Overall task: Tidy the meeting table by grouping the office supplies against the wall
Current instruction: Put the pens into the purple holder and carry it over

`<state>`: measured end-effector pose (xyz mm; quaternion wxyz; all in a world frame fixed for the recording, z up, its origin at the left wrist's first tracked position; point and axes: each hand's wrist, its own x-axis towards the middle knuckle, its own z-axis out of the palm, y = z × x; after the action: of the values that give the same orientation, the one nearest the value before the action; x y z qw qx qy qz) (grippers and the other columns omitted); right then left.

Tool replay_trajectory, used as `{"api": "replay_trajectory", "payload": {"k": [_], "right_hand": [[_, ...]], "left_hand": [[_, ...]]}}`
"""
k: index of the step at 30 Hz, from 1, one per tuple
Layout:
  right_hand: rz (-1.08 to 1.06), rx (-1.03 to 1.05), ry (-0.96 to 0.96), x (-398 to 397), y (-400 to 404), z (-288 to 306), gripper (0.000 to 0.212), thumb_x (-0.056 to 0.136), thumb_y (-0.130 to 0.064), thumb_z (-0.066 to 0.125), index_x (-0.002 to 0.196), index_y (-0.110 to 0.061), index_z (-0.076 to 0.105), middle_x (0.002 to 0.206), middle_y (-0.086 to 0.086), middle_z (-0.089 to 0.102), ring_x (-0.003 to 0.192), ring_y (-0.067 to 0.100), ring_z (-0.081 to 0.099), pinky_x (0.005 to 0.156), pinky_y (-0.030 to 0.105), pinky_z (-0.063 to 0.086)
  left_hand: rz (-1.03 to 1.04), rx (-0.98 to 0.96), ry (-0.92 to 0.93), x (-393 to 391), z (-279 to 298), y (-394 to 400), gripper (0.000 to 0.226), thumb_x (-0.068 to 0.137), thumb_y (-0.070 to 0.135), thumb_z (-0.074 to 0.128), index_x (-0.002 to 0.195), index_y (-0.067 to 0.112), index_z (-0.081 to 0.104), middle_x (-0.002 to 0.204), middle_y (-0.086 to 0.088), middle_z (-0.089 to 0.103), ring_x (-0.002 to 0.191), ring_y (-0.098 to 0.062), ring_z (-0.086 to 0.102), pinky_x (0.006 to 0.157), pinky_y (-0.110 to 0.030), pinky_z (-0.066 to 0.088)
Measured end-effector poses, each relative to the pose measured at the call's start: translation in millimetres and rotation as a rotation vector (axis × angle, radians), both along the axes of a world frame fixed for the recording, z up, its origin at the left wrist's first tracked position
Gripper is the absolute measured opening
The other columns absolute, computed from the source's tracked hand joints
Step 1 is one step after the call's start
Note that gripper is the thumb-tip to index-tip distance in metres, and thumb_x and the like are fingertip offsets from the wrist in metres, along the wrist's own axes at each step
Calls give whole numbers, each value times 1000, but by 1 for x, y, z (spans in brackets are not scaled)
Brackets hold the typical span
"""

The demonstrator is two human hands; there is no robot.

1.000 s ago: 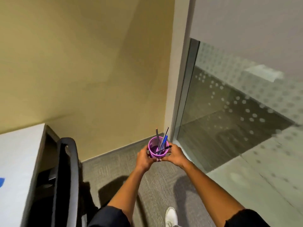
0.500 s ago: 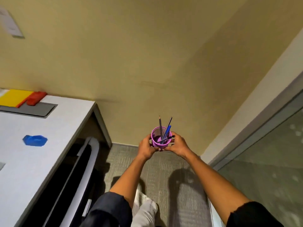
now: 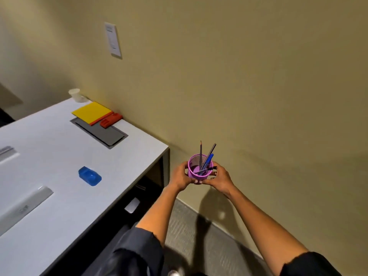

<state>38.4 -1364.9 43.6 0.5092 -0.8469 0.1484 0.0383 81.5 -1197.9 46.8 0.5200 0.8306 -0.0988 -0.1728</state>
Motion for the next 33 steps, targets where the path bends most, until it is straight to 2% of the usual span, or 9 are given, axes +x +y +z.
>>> {"api": "replay_trajectory", "payload": {"k": [5,11,17,21,26,28,30,32,33], "right_hand": [[186,30,21,89,52,-9,92,51,-20,96,131,-18,52,121,-2,63,103,17,64,83,25,51],[415,32,80,196,120,-30,88,54,-13,94,131,-15,54,115,-3,66,103,16,65,83,19,54],[551,57,89,306,179,-50,87,51,-21,96,127,-21,53,117,-4,64,103,17,62,83,24,51],[593,80,117,370,209,-64,82,55,-19,94,126,-20,53,118,-2,64,105,19,62,89,31,55],[627,118,126,447,236,-73,73,60,-16,92,123,-20,56,109,-8,63,100,14,63,76,14,52],[626,108,113,465,246,-76,70,61,-11,90,123,-17,57,108,-7,63,97,12,62,69,8,51],[593,140,124,481,255,-80,66,64,-3,87,122,-13,57,109,-2,63,102,18,62,78,16,56],[591,160,120,497,261,-88,62,68,1,82,122,-15,56,107,-2,62,107,22,62,91,33,56],[600,145,110,502,264,-91,63,70,0,81,124,-16,54,106,-3,62,106,22,62,92,35,54]], "left_hand": [[232,-17,2,53,-8,57,77,56,6,86,127,13,59,118,-8,68,107,-26,64,96,-43,52],[469,21,15,115,-28,119,78,60,18,89,131,14,56,126,-6,65,97,-16,60,85,-27,53],[689,40,47,199,-41,160,80,59,18,90,131,15,56,125,-7,65,96,-23,64,87,-39,57],[798,51,49,253,-53,178,73,62,14,88,128,16,59,121,-7,67,98,-25,65,84,-33,57],[871,29,32,326,-62,197,60,71,17,83,126,17,60,118,-4,68,102,-22,64,84,-28,55],[891,17,37,345,-68,204,57,72,15,83,125,15,61,114,-1,68,101,-21,63,79,-17,54],[911,12,43,365,-75,211,54,74,13,81,124,16,61,112,0,68,100,-21,64,73,-9,51],[917,13,51,383,-81,216,52,76,14,79,125,17,61,116,-4,68,102,-23,65,80,-20,56],[918,3,66,391,-84,217,53,77,13,79,126,18,59,118,-5,68,104,-25,64,83,-31,58]]}}
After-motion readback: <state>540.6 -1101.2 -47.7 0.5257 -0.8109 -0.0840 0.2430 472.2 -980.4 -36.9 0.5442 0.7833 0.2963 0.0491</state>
